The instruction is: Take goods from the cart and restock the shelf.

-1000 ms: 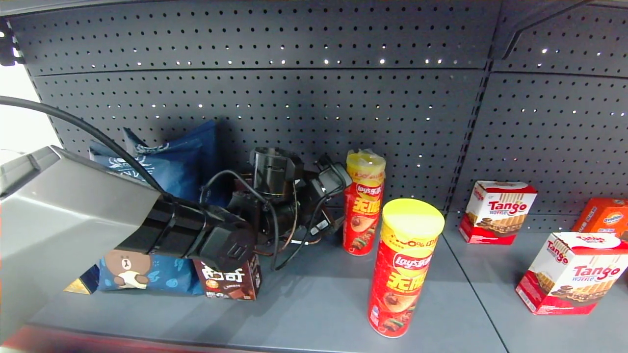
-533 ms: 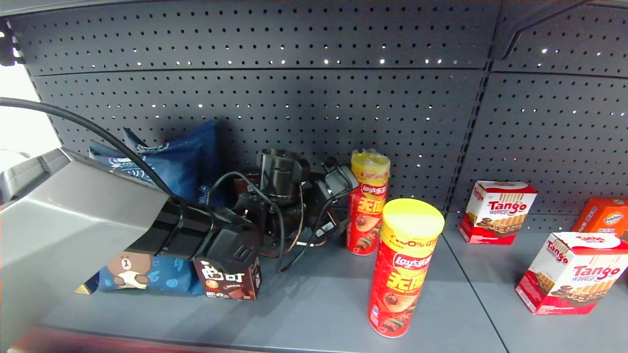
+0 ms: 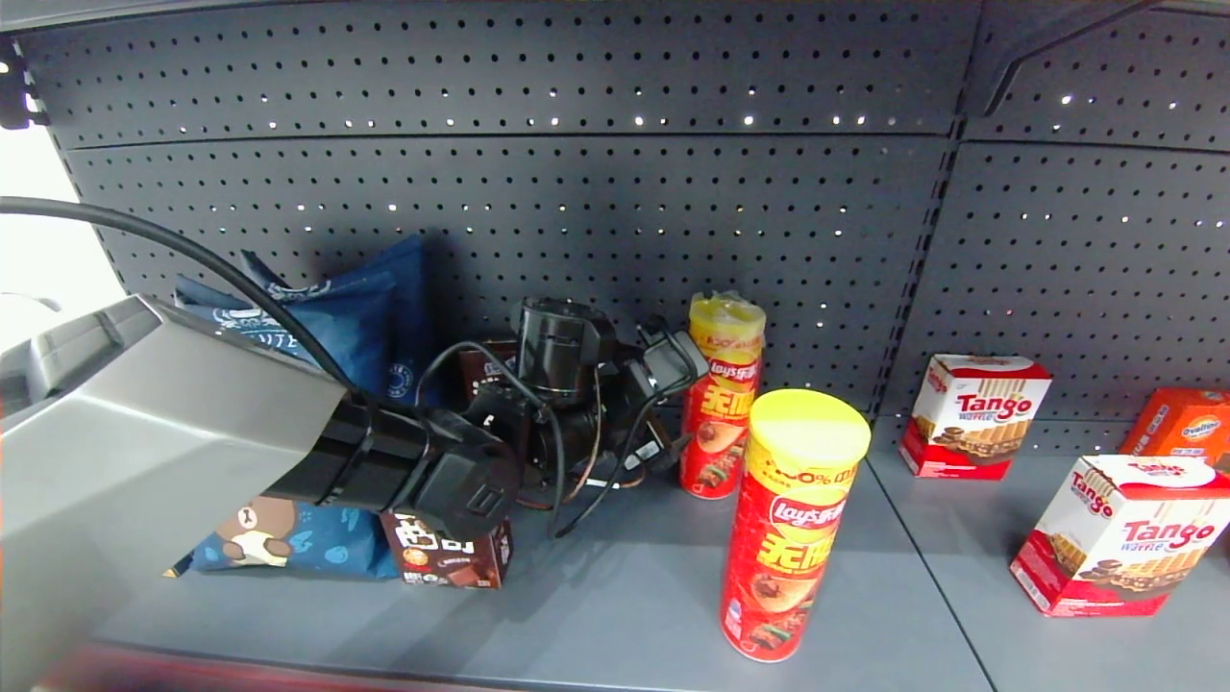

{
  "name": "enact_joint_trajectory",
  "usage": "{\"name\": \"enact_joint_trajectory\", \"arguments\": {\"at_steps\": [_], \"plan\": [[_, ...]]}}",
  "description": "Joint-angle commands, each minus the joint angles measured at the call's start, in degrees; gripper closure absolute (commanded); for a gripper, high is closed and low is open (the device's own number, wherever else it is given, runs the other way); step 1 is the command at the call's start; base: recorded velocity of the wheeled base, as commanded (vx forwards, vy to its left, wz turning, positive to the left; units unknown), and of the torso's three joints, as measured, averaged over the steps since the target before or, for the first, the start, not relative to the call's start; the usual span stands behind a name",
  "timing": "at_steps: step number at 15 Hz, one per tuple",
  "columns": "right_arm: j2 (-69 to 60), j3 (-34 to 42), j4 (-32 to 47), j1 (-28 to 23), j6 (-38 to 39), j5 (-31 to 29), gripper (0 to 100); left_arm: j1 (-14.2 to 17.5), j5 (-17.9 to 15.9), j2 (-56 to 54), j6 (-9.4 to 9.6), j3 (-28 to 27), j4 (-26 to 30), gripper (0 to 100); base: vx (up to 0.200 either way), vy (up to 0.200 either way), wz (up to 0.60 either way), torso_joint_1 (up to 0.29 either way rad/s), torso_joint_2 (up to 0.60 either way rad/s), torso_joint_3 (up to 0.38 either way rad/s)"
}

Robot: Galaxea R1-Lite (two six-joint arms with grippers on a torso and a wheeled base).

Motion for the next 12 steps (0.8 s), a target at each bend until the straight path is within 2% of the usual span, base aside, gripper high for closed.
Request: {"name": "enact_joint_trajectory", "arguments": {"at_steps": [1, 12], "plan": [[0.1, 0.0, 0.0, 0.0, 0.0, 0.0, 0, 0.0, 0.0, 0.1, -0.08, 0.0, -0.1, 0, 0.000, 0.000, 0.00, 0.000, 0.00, 0.000], [0.1, 0.0, 0.0, 0.0, 0.0, 0.0, 0, 1.9, 0.1, -8.1, -0.61, 0.3, -0.1, 0, 0.000, 0.000, 0.00, 0.000, 0.00, 0.000]]}}
